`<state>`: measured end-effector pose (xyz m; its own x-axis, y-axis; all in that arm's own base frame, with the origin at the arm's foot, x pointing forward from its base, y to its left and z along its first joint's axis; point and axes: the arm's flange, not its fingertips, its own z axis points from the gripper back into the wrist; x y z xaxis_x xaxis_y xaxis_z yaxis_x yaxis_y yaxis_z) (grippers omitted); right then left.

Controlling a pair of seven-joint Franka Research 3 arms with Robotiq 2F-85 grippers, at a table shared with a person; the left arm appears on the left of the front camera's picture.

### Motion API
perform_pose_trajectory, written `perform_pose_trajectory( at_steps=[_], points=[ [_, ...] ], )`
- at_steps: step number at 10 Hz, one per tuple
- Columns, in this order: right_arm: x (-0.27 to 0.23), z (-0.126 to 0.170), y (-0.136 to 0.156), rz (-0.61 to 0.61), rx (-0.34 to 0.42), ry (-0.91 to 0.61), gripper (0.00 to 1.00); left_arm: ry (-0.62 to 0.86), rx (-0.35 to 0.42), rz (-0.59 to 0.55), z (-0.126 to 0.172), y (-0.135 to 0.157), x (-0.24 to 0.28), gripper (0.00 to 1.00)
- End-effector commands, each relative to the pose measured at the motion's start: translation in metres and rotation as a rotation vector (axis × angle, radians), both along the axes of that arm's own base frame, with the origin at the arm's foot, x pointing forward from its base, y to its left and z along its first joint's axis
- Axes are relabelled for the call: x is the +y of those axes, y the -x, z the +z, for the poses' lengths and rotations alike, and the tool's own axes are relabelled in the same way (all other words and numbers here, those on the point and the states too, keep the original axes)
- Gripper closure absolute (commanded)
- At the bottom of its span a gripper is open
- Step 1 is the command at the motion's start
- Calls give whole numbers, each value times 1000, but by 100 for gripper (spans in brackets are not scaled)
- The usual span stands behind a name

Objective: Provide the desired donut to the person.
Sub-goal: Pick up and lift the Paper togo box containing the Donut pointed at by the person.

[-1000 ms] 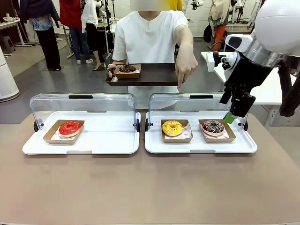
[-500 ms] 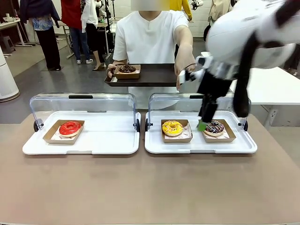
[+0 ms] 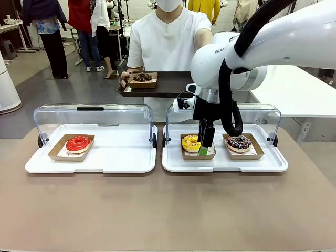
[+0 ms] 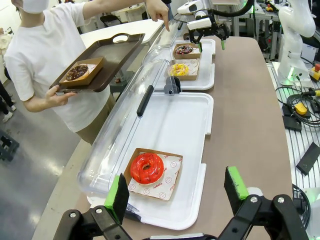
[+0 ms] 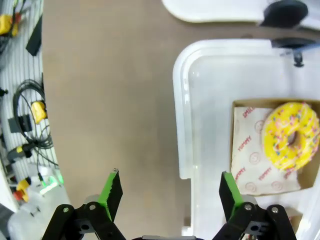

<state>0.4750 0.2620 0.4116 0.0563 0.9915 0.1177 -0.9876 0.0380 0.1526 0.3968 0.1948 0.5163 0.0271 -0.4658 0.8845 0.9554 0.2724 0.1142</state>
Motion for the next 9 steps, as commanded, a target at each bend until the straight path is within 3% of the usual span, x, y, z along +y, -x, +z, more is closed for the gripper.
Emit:
perform_pose_trajectory(
  at_steps=[1, 2, 3, 6, 9],
  points=[
    [-8, -1, 0, 85, -55, 10, 0, -1, -3, -1, 1, 1, 1, 0],
    [-9, 1, 4, 94, -68, 72, 0, -1, -3, -1, 1, 1, 1, 0],
    [1, 0, 0, 44, -13, 5, 0, -1, -3, -1, 1, 1, 1, 0],
    [1, 0, 0, 44, -13, 5, 0, -1, -3, -1, 1, 1, 1, 0],
    [-4, -10, -1, 83, -81, 57, 0, -1, -3, -1, 1, 1, 1, 0]
  ],
)
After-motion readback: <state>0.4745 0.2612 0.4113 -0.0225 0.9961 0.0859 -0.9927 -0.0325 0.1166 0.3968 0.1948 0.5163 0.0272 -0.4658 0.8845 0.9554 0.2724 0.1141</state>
